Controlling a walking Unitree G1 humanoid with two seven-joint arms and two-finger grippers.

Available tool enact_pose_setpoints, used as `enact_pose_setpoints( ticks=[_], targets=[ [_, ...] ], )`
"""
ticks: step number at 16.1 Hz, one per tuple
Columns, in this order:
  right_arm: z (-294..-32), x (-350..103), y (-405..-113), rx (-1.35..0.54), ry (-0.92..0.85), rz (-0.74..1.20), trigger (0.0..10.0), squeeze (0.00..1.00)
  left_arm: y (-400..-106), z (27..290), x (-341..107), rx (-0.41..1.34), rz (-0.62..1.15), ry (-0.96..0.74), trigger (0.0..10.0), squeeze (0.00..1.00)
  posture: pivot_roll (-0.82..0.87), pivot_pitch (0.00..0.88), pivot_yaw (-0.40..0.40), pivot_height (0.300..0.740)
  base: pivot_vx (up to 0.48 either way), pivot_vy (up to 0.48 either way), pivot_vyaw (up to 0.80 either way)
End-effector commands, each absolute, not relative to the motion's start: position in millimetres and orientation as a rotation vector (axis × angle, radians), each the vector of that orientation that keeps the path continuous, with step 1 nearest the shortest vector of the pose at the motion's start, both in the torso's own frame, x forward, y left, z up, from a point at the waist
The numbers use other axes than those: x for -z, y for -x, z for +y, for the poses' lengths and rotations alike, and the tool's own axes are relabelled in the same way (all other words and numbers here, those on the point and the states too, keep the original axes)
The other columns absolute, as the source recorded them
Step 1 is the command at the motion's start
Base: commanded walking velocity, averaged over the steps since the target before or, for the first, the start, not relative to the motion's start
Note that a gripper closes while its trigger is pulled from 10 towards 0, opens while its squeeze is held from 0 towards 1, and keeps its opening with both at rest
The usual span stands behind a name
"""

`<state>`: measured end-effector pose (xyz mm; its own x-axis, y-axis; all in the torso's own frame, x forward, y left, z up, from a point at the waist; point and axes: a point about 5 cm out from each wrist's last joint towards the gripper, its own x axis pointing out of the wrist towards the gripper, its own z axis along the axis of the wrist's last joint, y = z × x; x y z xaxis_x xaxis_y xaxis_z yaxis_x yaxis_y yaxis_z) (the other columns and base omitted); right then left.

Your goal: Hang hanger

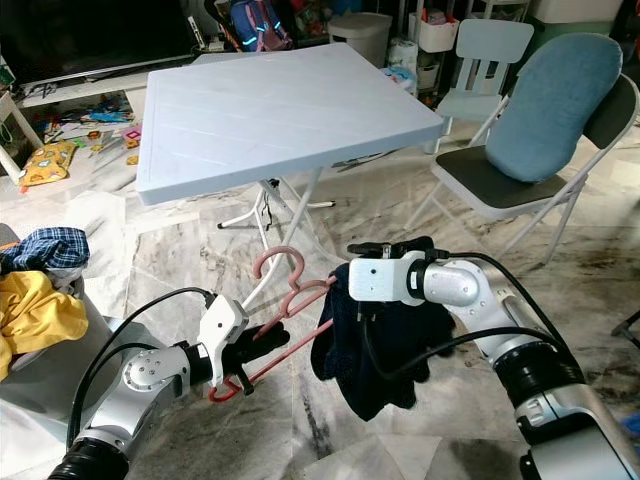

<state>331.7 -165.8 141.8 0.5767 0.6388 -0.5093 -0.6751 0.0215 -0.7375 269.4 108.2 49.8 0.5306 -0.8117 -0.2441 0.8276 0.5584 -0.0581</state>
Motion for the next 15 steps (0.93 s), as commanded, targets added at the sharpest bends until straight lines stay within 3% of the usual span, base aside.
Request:
enact_pose_setpoints(
  ticks=[1, 9, 10, 11, 12, 13, 15],
  targets=[
    [-166.1, -145.4, -333.5, -1.016, 1.179, 0.031, 10.0, 1.0, -277.0, 112.2, -63.7, 0.936, 0.185, -0.047, 0.0, 0.0, -0.22, 0.0, 0.03, 0.74, 0.0, 0.0, 0.0],
    [-177.4, -153.9, -335.7, -0.955, 1.146, 0.022, 10.0, 1.0, -285.5, 120.0, -66.3, 0.842, 0.195, 0.057, 0.0, 0.0, -0.22, 0.0, 0.032, 0.74, 0.0, 0.0, 0.0],
    [-180.3, -154.5, -337.7, -0.914, 1.125, 0.028, 10.0, 0.94, -285.8, 120.1, -66.7, 0.837, 0.195, 0.058, 0.0, 0.0, -0.22, 0.0, 0.031, 0.74, 0.0, 0.0, 0.0],
    [-181.6, -154.1, -338.0, -0.893, 1.107, 0.03, 10.0, 0.85, -286.1, 120.2, -67.1, 0.833, 0.193, 0.06, 0.0, 0.0, -0.22, 0.0, 0.03, 0.74, 0.0, 0.0, 0.0],
    [-182.9, -153.3, -337.7, -0.87, 1.084, 0.031, 10.0, 0.07, -286.3, 120.4, -67.4, 0.824, 0.191, 0.063, 0.0, 0.0, -0.22, 0.0, 0.03, 0.74, 0.0, 0.0, 0.0],
    [-185.2, -151.6, -337.8, -0.828, 1.046, 0.039, 10.0, 0.0, -286.4, 120.6, -67.6, 0.819, 0.189, 0.065, 0.0, 0.0, -0.22, 0.0, 0.031, 0.74, 0.0, 0.0, 0.0],
    [-190.4, -147.6, -338.0, -0.739, 0.97, 0.058, 10.0, 0.0, -287.4, 121.1, -68.3, 0.803, 0.185, 0.072, 0.0, 0.0, -0.22, 0.0, 0.031, 0.74, 0.0, 0.0, 0.0]
  ],
)
